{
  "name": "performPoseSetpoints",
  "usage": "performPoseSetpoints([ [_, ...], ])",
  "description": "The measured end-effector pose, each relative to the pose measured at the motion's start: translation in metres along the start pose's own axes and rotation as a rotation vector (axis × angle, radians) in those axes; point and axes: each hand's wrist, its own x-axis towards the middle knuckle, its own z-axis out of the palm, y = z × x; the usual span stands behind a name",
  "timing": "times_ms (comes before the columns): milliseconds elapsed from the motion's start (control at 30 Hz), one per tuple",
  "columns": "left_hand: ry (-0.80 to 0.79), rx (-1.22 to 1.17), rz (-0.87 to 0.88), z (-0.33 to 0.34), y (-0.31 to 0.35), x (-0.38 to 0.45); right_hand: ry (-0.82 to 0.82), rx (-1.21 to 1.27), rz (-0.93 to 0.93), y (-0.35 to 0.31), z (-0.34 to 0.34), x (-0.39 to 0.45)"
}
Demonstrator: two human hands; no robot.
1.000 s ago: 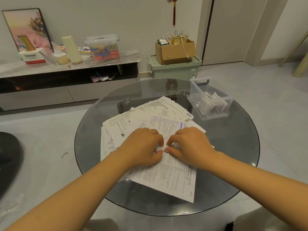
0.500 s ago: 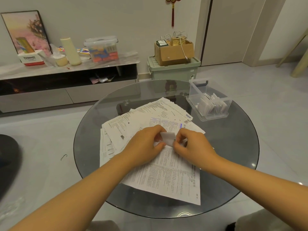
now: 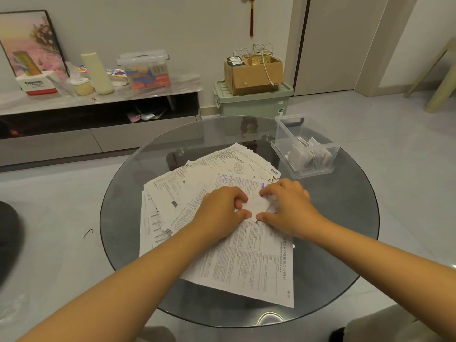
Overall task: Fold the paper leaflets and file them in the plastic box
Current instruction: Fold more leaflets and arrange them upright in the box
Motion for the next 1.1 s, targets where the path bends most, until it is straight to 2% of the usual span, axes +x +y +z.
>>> performPoseSetpoints([
  [167,-0.007,-0.018,-0.052,0.003,0.007,0.001,0.011,0.022,0.045,0.0,-0.001,0.001],
  [300,0.001,-0.048,-0.067,0.003,0.011,0.003,0.031,0.168,0.083,-0.001,0.0,0.001],
  [533,0.03,-0.402,-0.154,-0.011,0.027,0.009,0.084,0.474,0.077,-0.004,-0.021,0.004],
  [767,0.073,-0.756,-0.261,-0.032,0.05,0.019,0.085,0.926,0.196,0.001,-0.046,0.012],
  [967,0.097,-0.848,-0.308,-0.029,0.064,0.043,0.169,0.975,0.23,0.006,-0.063,0.019],
  [1100,0.04,-0.895,-0.317,-0.028,0.077,0.064,0.265,0.983,0.269,0.012,-0.077,0.025],
])
